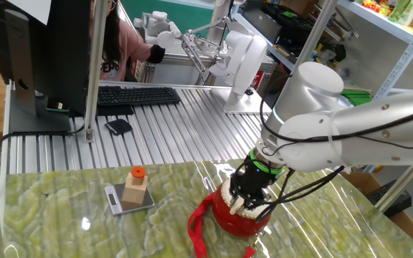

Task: Play the drum

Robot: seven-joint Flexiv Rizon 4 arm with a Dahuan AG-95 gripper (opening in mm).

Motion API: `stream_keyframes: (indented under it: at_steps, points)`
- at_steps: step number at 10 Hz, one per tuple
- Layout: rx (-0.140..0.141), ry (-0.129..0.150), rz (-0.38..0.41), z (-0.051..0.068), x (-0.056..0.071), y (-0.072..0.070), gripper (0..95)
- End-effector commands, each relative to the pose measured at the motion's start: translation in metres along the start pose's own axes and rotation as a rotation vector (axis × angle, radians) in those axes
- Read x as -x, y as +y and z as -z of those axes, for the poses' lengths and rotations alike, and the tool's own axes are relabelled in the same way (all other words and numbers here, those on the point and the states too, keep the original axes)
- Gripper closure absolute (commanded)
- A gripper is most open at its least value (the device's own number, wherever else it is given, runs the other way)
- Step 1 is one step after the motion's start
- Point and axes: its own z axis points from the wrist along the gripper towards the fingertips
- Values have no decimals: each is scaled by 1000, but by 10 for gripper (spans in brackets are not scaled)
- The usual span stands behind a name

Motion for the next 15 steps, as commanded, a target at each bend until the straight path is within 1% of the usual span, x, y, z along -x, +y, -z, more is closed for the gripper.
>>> stream_keyframes:
  at_steps: [1,6,9,10,13,15]
  points:
    - [2,-2,0,0,0,0,950]
    - [5,-1,4,0,0,0,950]
    - [5,14,6,3,0,-1,950]
    - [7,19,6,9,0,-3,950]
    - [6,16,8,22,-3,-7,950]
    - [3,19,5,36,-12,-13,950]
